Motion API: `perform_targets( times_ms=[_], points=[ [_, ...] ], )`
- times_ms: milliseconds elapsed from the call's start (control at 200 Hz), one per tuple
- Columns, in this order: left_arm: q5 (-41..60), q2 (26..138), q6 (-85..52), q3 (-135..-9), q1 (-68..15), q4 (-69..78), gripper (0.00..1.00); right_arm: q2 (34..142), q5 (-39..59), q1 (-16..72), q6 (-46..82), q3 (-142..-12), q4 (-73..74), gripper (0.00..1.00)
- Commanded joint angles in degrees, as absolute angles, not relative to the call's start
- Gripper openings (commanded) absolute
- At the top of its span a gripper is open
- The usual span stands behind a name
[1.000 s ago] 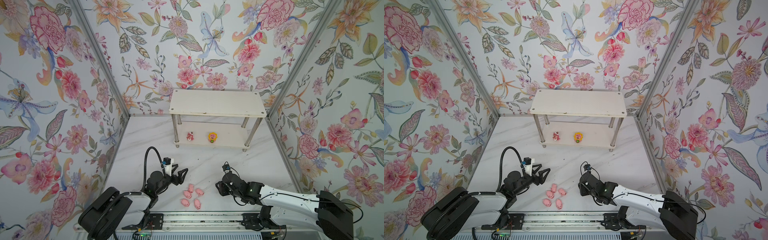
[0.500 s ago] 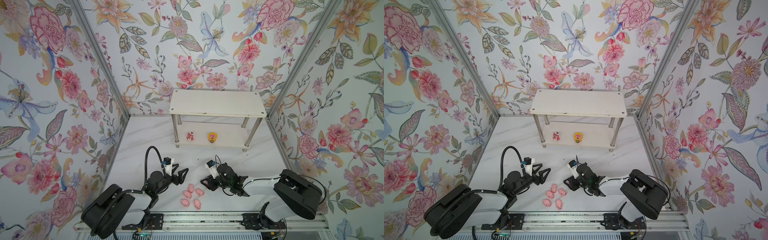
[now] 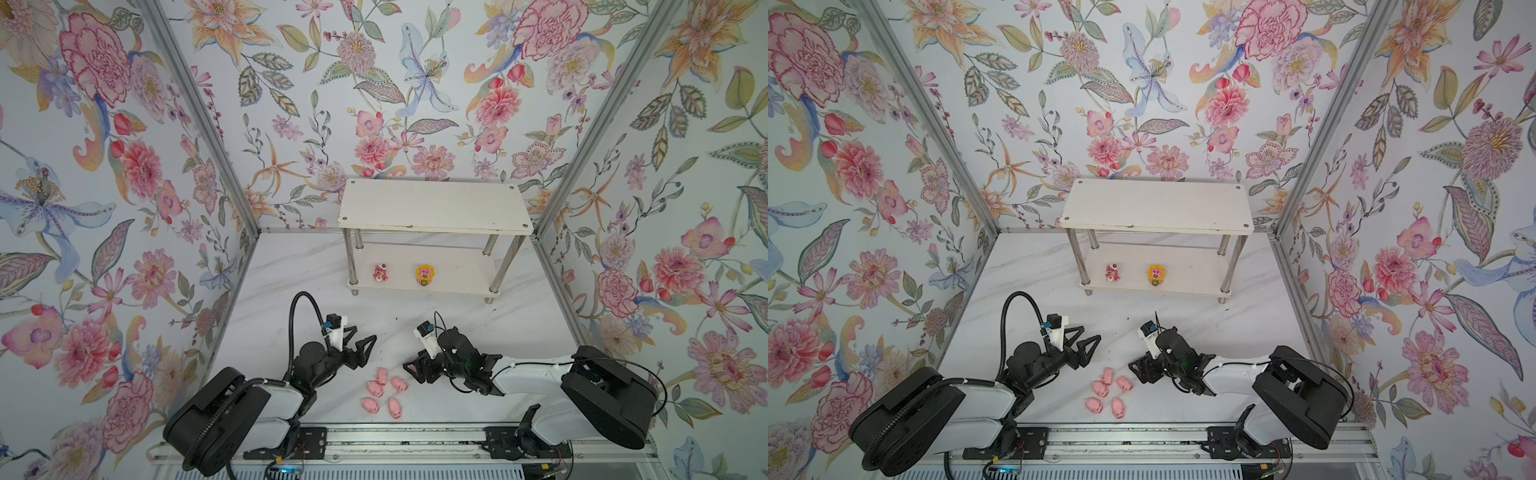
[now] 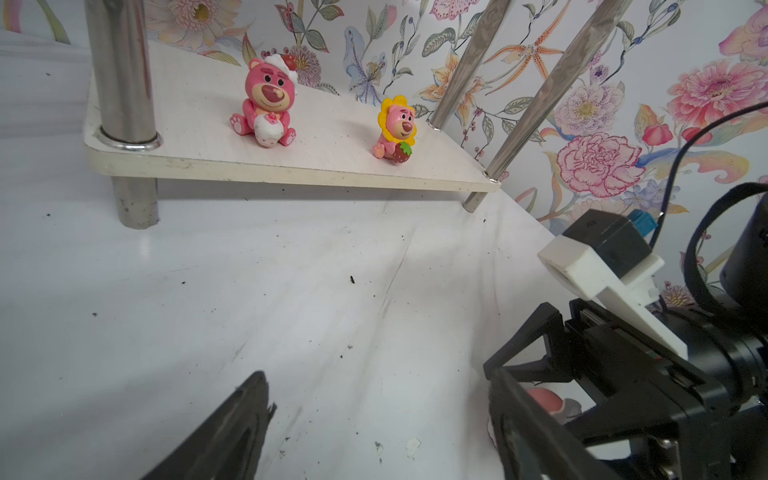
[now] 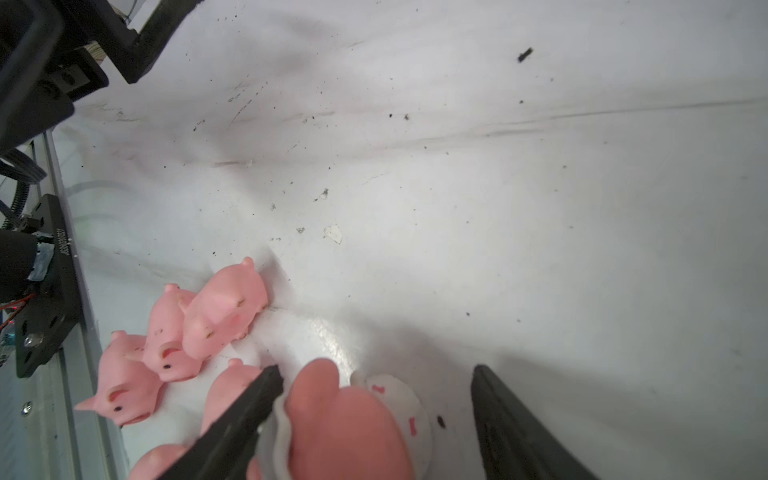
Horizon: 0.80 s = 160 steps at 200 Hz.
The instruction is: Place and organize the plastic toys onto the shelf
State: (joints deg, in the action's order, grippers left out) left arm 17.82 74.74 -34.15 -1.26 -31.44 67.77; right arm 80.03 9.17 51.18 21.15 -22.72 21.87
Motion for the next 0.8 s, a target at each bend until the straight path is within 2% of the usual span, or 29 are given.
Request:
perform_targets(
  times_ms=[0,325,395,450,515,571,676,796],
  points=[
    [18.7,75.4,-34.9,-0.7,-30.8,69.9,0.84,76.4,3.8,51.4,20.7,-22.0,15.4,0.75],
    [18.8,75.1,-35.1,-0.6,-30.7,70.1,0.84,62.1,-3.6,57.6,26.7,-22.7,0.6,0.77],
    [18.9,75.3,-35.2,-0.7,-30.8,70.3,0.84,59.9,-5.0,58.9,28.8,-22.4,-2.1,0.74],
    [19.0,75.5,-35.3,-0.7,-30.6,70.5,0.84,58.8,-5.4,59.3,31.3,-22.5,-4.9,0.66],
    [19.0,75.5,-35.4,-0.6,-30.7,70.5,0.84,57.8,-3.8,59.5,35.0,-22.6,-7.7,0.31],
    [19.0,75.5,-35.4,-0.5,-30.7,70.5,0.84,57.0,-2.8,60.7,37.6,-22.5,-9.1,0.13],
    [18.7,75.6,-35.3,-0.6,-30.7,70.7,0.84,56.3,-4.8,64.0,40.6,-22.9,-11.9,0.0],
    [19.0,76.4,-35.6,-0.7,-30.7,71.2,0.84,58.3,-6.2,64.0,41.7,-22.9,-11.6,0.0]
  ],
)
